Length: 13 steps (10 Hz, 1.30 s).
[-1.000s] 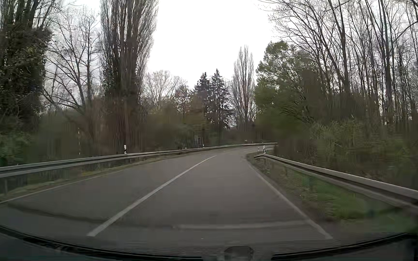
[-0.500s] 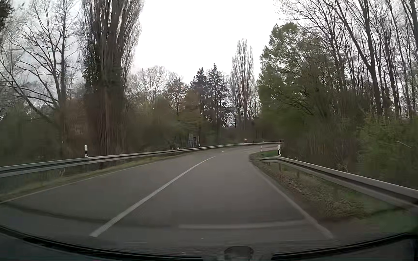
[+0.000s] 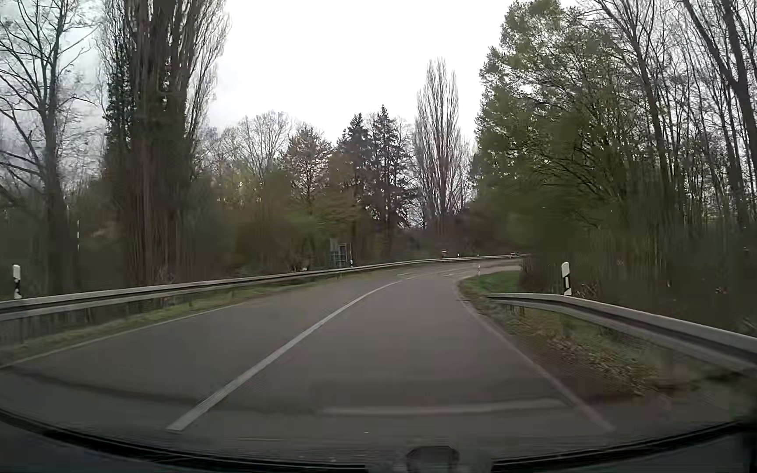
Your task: Follow the waypoints while adhering to traffic rules and regulations
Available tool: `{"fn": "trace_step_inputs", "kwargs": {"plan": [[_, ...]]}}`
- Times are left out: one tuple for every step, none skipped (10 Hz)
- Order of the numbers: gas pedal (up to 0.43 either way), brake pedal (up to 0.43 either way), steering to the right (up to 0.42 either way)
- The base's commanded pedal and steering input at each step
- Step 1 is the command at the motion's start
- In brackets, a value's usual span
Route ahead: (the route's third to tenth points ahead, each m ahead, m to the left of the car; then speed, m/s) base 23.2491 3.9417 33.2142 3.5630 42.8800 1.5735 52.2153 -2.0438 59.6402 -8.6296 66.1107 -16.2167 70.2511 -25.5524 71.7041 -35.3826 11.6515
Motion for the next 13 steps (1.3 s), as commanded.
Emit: {"fn": "trace_step_inputs", "kwargs": {"plan": [[0.000, 0.000, 0.007], [0.000, 0.000, 0.007], [0.000, 0.000, 0.007], [0.000, 0.000, 0.007], [0.000, 0.000, 0.008], [0.000, 0.000, 0.009], [0.000, 0.000, 0.009], [0.000, 0.000, 0.010], [0.000, 0.000, 0.011], [0.000, 0.000, 0.013], [0.000, 0.000, 0.016], [0.000, 0.000, 0.018], [0.000, 0.012, 0.020]]}}
